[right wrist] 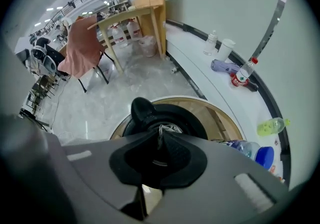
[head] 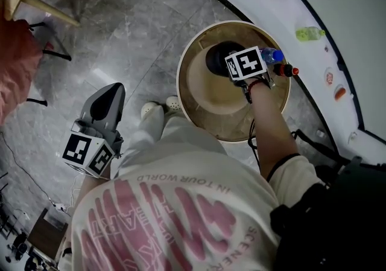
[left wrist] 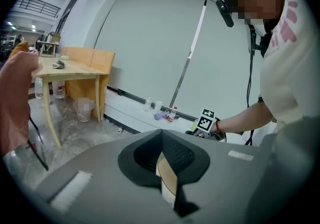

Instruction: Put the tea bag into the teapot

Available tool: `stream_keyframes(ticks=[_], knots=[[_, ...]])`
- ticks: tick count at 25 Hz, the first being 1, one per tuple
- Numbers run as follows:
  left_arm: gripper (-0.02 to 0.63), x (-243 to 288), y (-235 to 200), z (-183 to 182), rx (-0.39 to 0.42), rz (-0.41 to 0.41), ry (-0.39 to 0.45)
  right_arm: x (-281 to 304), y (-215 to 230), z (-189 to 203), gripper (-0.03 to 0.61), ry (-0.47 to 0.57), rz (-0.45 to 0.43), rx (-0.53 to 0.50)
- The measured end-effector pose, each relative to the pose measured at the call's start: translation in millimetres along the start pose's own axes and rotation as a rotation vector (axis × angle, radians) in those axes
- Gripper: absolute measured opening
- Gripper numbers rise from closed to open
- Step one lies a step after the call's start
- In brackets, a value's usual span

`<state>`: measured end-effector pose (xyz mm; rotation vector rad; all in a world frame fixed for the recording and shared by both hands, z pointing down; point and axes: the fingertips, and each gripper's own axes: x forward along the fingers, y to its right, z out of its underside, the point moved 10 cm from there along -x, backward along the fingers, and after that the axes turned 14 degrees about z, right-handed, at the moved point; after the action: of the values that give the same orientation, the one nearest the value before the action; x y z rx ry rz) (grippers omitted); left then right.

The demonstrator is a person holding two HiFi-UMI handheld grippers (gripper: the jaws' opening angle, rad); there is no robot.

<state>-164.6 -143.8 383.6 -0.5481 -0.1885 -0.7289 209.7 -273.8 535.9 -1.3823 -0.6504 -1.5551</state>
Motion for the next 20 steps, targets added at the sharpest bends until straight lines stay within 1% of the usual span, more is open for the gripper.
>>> stream_keyframes(ticks=[3, 7, 8, 12, 16, 20], knots=[[0.014, -4, -3, -2, 0.0, -0.002, 0.019, 2, -2, -6, 0.021, -0.045, 0.022, -0.027], [0.015, -13, -4, -4, 0.001, -0.014, 0.04, 2, -4, -4, 0.02, -0.027, 0.054, -0.017], [0.015, -16, -5, -4, 0.0, -0.015, 0.048, 2, -4, -3, 0.02, -0.023, 0.058, -0.003], [0.015, -23, -11, -7, 0.017, -0.013, 0.078, 2, -3, -7, 0.021, -0.029, 0.055, 0.108], [0.014, -27, -3, -14, 0.029, -0.006, 0.067, 0, -3, -2, 0.023, -0.051, 0.06, 0.138], [0.014, -25, -9, -21, 0.077, 0.023, 0.087, -9, 0, -3, 0.048, -0.013, 0.081, 0.173]])
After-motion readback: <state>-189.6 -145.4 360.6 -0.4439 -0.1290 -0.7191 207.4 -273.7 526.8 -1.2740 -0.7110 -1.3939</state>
